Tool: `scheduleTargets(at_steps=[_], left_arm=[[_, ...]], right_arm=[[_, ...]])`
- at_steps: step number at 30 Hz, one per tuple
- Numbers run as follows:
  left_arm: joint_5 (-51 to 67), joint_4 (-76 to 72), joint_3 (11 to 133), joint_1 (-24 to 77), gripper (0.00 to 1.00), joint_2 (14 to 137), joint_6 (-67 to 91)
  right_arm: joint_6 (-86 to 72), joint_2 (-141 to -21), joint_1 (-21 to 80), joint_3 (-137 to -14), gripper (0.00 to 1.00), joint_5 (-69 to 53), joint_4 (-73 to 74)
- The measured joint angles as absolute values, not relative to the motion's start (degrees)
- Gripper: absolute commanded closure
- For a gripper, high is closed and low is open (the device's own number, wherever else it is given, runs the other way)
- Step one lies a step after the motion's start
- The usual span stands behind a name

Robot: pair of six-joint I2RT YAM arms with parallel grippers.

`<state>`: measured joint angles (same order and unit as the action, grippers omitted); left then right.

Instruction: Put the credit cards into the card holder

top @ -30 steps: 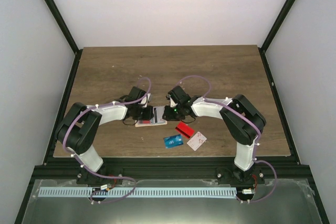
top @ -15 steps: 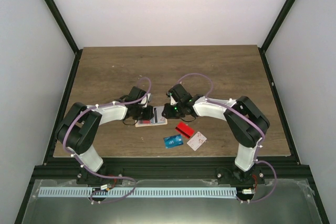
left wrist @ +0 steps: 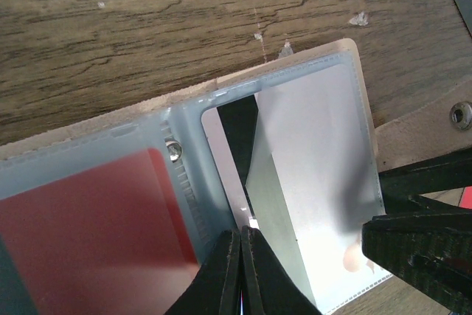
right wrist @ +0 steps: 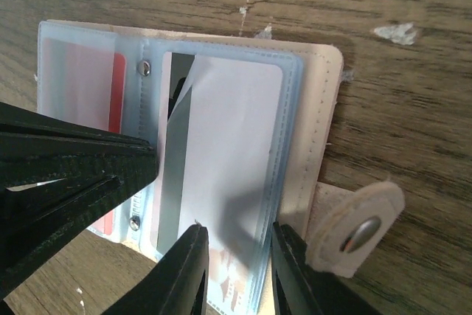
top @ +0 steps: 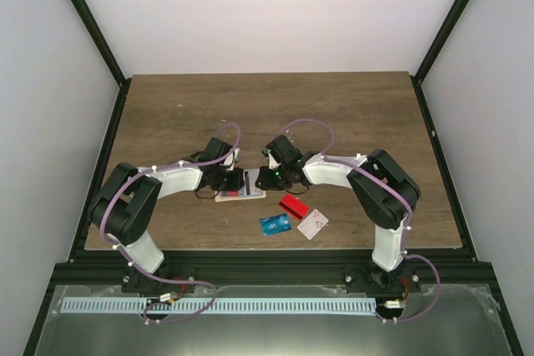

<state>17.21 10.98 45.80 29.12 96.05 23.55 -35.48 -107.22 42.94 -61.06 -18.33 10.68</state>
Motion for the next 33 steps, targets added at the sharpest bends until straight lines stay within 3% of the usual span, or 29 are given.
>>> scheduleTargets(at_steps=[33], left_arm=[[17.21,11.05,45.84,29.12,0.96,96.05,23.55]], right_arm=[[-34.98,-107.18,46.46,-66.81,0.75,-14.04,16.53]])
